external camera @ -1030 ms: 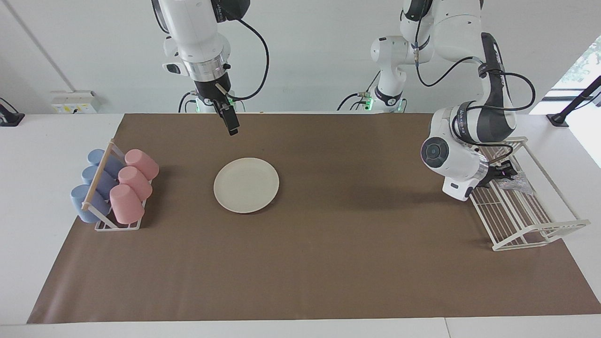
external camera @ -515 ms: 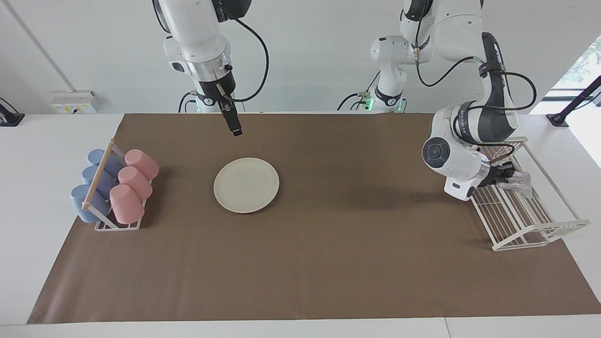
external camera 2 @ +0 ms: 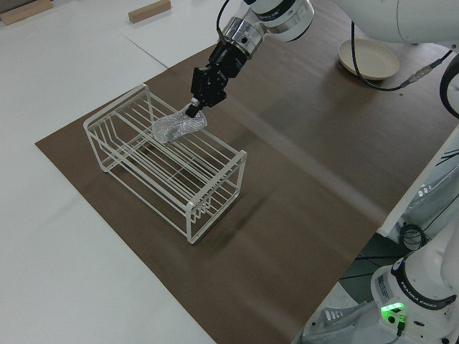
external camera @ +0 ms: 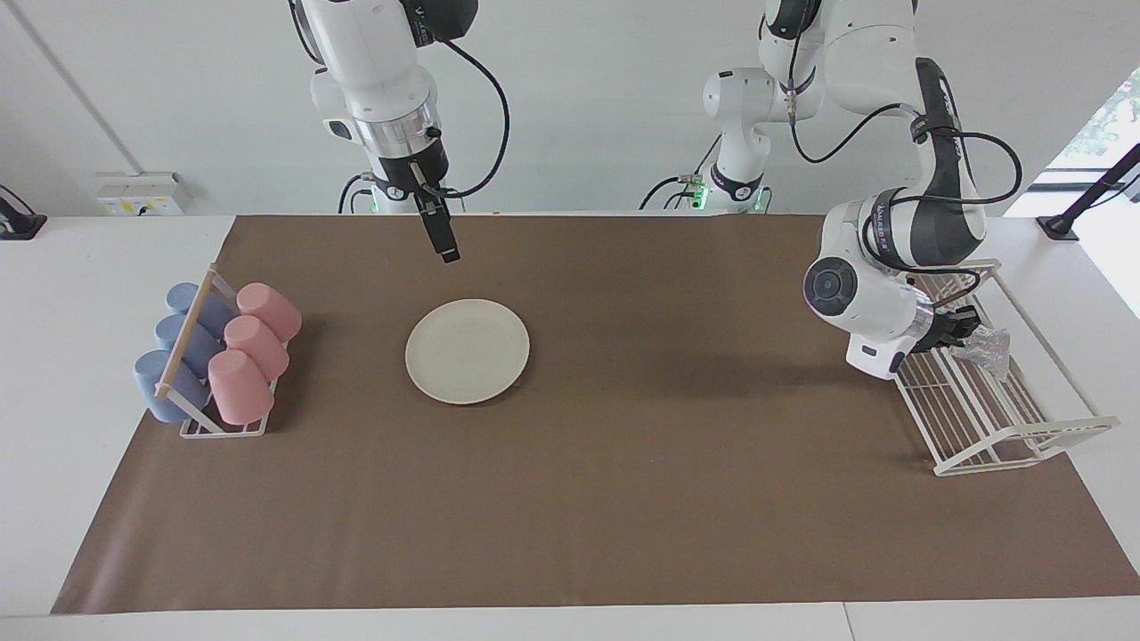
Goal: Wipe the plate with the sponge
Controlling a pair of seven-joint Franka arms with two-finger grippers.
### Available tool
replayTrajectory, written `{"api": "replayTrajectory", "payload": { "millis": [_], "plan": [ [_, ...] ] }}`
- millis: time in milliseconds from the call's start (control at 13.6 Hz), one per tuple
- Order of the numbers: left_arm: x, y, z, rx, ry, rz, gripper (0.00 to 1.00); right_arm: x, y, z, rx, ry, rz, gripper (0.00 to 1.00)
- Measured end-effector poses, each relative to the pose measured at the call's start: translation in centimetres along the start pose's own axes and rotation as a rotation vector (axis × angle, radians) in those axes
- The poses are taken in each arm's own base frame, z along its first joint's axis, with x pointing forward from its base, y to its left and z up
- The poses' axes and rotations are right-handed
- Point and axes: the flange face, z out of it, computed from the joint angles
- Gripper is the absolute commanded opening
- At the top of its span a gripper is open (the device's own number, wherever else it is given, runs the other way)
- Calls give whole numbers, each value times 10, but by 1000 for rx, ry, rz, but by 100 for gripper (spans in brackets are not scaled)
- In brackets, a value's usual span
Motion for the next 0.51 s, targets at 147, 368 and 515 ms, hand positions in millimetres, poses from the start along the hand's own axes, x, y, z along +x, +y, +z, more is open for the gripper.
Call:
{"api": "replayTrajectory", "payload": {
  "millis": [147,368,515],
  "plan": [
    [2,-11,-9,-1,10,-11,0,-15,1,0,1,0,-16,100],
    [0,-38,-32,-72,-12,-42,0,-40,3,1,-11,15,-14,100],
    [-4,-60,-56,-198,-53,-90,0,-63,-2,11,-55,32,7,100]
  ]
}}
